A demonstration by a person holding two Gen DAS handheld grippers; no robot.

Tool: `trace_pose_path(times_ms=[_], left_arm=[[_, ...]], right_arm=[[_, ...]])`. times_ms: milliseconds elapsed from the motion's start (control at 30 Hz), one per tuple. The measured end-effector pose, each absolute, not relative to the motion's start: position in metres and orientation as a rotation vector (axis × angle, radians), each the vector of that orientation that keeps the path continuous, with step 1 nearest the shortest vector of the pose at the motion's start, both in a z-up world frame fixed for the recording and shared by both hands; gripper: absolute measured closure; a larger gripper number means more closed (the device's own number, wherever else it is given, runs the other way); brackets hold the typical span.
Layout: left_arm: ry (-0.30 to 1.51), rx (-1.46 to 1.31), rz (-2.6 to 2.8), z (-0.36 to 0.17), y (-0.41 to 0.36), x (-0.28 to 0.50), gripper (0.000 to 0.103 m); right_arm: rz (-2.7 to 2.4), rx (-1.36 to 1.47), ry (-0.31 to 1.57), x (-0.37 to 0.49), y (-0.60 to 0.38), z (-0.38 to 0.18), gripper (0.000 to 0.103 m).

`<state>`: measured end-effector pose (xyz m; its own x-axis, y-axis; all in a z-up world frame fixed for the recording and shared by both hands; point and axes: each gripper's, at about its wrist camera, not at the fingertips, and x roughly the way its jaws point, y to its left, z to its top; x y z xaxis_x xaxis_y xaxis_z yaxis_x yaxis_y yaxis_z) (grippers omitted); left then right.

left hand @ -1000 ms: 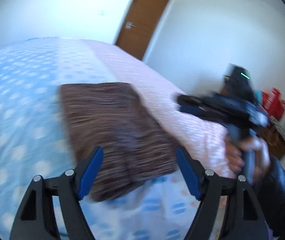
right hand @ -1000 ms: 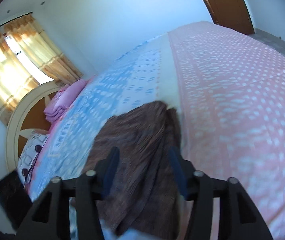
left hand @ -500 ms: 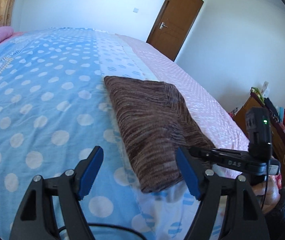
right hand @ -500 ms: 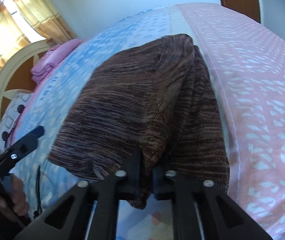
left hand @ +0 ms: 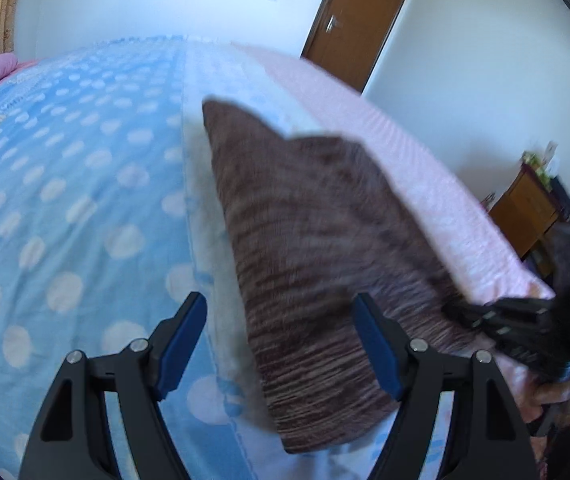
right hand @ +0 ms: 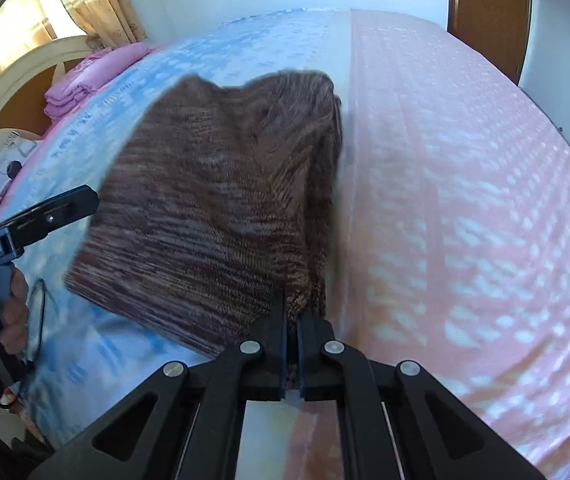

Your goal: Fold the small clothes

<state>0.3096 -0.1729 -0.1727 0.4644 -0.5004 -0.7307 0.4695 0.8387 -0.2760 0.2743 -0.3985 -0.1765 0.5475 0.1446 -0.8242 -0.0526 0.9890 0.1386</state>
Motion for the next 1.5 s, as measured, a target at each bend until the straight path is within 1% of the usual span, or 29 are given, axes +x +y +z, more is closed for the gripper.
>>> trace_pose_path(times_ms=[100,233,267,400,467,567,667,733,800,833,900,967,1033,1100,1167,1367,1467,1500], left_arm=[[0.924,-0.013,-0.566,-0.182,-0.176,0.308,0.025],[0.901,0.031,-0.547,-0.175,-0.178,0.303,0.025],[0.895,0.033,-0.542,-0.173,-0.177,0.302,0.025],[0.884,0.059,-0.523,-0.165,-0.180,0.303,0.025],[0.862,0.098,-0.498,-0.162,-0.183,0.302,0.025],[0.826,0.128,-0.475,-0.154,-0.188,0.304,0.025],[0.806,0.138,-0.458,-0.147,-0.193,0.311,0.025],[0.778,0.155,-0.425,-0.145,-0.198,0.316,0.021],[0.769,0.167,-0.409,-0.147,-0.202,0.323,0.019],[0.781,0.168,-0.410,-0.150,-0.205,0.328,0.019],[0.814,0.156,-0.415,-0.161,-0.209,0.337,0.019],[0.850,0.127,-0.416,-0.172,-0.209,0.344,0.014],[0.871,0.065,-0.419,-0.180,-0.204,0.347,0.009],[0.889,0.016,-0.430,-0.182,-0.197,0.350,0.005],[0.903,-0.027,-0.457,-0.182,-0.191,0.353,0.005],[0.901,-0.031,-0.465,-0.180,-0.189,0.349,0.005],[0.901,-0.033,-0.469,-0.177,-0.186,0.347,0.005],[0.900,-0.034,-0.474,-0.174,-0.183,0.346,0.005]], right_arm=[[0.112,0.150,0.952,0.272,-0.402,-0.175,0.100],[0.111,0.193,0.925,0.265,-0.408,-0.165,0.098],[0.098,0.208,0.896,0.262,-0.412,-0.157,0.096],[0.030,0.128,0.720,0.255,-0.400,-0.120,0.095],[0.015,0.072,0.690,0.263,-0.389,-0.113,0.095],[0.069,0.074,0.708,0.292,-0.372,-0.114,0.095],[0.100,0.057,0.746,0.322,-0.355,-0.129,0.095],[0.092,0.042,0.780,0.337,-0.352,-0.144,0.095],[0.056,0.049,0.825,0.349,-0.358,-0.161,0.096],[0.026,0.049,0.841,0.352,-0.363,-0.168,0.099],[0.038,0.114,0.819,0.348,-0.380,-0.175,0.100],[0.043,0.180,0.813,0.344,-0.390,-0.177,0.101],[0.032,0.168,0.812,0.343,-0.389,-0.177,0.101],[0.027,0.137,0.805,0.342,-0.386,-0.177,0.101],[0.030,0.137,0.793,0.340,-0.388,-0.177,0.101],[0.013,0.272,0.787,0.334,-0.418,-0.181,0.101],[0.010,0.254,0.798,0.329,-0.415,-0.177,0.100],[0.009,0.242,0.806,0.327,-0.414,-0.174,0.098]])
